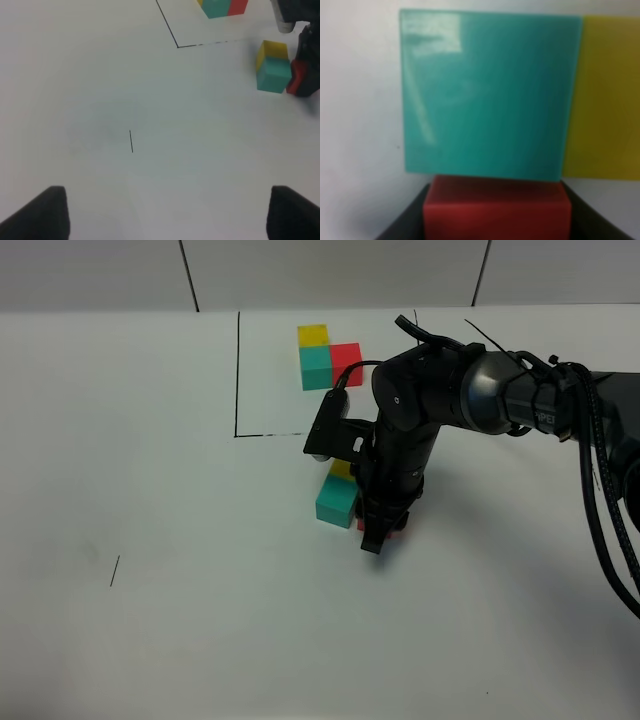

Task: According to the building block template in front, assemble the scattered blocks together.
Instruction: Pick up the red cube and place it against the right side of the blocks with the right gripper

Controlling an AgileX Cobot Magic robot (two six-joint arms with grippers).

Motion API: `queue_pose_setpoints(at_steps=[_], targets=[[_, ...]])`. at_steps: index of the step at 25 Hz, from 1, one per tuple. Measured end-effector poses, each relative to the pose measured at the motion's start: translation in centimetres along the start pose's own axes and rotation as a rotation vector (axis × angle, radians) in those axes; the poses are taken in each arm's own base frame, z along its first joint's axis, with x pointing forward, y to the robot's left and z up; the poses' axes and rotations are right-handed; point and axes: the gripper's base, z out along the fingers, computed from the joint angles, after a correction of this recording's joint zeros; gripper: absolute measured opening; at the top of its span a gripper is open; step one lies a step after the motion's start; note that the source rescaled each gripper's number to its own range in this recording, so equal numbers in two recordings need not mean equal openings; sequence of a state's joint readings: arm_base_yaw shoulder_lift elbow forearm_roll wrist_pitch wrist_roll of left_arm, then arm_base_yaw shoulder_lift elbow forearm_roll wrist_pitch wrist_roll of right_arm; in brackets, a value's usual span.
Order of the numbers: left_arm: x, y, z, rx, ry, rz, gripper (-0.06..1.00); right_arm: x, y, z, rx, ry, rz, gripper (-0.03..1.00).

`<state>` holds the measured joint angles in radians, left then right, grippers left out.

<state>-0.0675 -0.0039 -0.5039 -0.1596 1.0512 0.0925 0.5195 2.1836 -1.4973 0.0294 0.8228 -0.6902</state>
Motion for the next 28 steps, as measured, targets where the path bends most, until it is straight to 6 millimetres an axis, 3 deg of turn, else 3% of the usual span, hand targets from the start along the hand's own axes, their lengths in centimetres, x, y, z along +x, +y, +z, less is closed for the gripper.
queue_pose_setpoints(at_steps=[28], targets=[[0.0, 0.0, 0.0, 0.0, 0.0, 0.0, 0.83, -0.3, 0.0, 0.25, -0.009, -0.023, -0.032, 0.2]])
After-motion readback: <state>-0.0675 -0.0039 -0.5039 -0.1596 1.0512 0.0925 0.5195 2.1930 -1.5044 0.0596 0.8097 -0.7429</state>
